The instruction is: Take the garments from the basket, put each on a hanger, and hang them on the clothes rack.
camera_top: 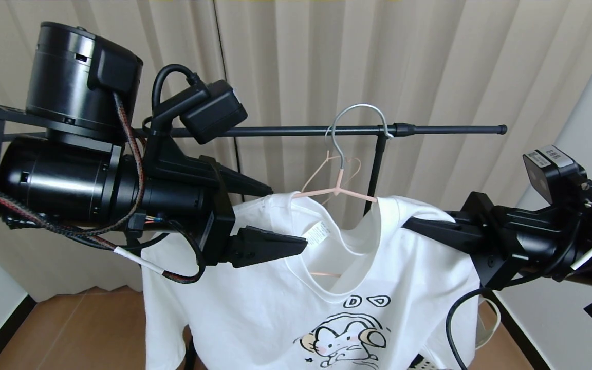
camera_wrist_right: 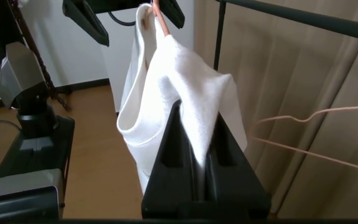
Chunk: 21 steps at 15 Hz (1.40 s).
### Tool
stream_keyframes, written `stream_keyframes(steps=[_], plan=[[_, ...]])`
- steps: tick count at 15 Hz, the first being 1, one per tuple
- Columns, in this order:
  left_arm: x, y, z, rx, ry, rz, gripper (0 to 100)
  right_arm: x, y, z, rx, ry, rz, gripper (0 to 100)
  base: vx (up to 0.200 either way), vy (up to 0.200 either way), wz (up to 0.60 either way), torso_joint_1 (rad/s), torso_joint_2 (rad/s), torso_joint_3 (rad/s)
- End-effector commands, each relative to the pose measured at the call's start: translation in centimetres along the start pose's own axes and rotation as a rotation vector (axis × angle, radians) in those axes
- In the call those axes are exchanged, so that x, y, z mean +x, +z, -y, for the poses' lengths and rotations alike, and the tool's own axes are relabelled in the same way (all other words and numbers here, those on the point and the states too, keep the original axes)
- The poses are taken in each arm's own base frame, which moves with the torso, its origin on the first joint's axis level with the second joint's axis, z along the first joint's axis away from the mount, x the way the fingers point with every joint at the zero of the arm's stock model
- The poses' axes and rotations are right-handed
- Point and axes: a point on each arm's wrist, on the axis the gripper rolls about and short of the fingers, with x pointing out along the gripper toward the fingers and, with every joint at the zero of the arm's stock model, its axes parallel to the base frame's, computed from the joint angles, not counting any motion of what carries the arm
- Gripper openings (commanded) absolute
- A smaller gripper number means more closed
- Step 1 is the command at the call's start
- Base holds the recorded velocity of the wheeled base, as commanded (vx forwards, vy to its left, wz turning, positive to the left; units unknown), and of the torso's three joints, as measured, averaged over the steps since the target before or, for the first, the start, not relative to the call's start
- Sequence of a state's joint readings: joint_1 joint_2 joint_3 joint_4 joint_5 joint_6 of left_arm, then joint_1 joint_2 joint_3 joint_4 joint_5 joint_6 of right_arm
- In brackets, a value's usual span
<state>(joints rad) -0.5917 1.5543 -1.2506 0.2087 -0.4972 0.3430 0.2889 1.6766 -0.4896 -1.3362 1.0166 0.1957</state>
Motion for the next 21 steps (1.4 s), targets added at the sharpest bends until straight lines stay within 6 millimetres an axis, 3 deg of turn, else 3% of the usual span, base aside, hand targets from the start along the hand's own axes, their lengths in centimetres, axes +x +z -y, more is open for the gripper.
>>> stream_keyframes(steps=[1, 9, 10, 21], plan=[[0.5, -0.3, 0.0, -0.006, -0.022, -0.009, 100, 0.1, 0.1, -0.2, -0.004, 0.007, 0.003, 0, 0.0, 0.0, 0.0, 0.0, 0.0, 0.0], [0.8, -0.9, 0.0, -0.02, -0.049, -0.02, 100, 0.0, 0.4, -0.8, -0.014, 0.017, 0.008, 0, 0.0, 0.0, 0.0, 0.0, 0.0, 0.0], [0.8, -0.9, 0.0, -0.021, -0.049, -0.02, 0, 0.1, 0.6, -1.0, -0.023, 0.025, 0.015, 0, 0.0, 0.0, 0.0, 0.0, 0.0, 0.0], [0.3, -1.4, 0.3, -0.021, -0.041, -0.023, 0, 0.0, 0.7, -1.2, -0.051, 0.028, 0.031, 0, 0.0, 0.0, 0.0, 0.0, 0.0, 0.0]])
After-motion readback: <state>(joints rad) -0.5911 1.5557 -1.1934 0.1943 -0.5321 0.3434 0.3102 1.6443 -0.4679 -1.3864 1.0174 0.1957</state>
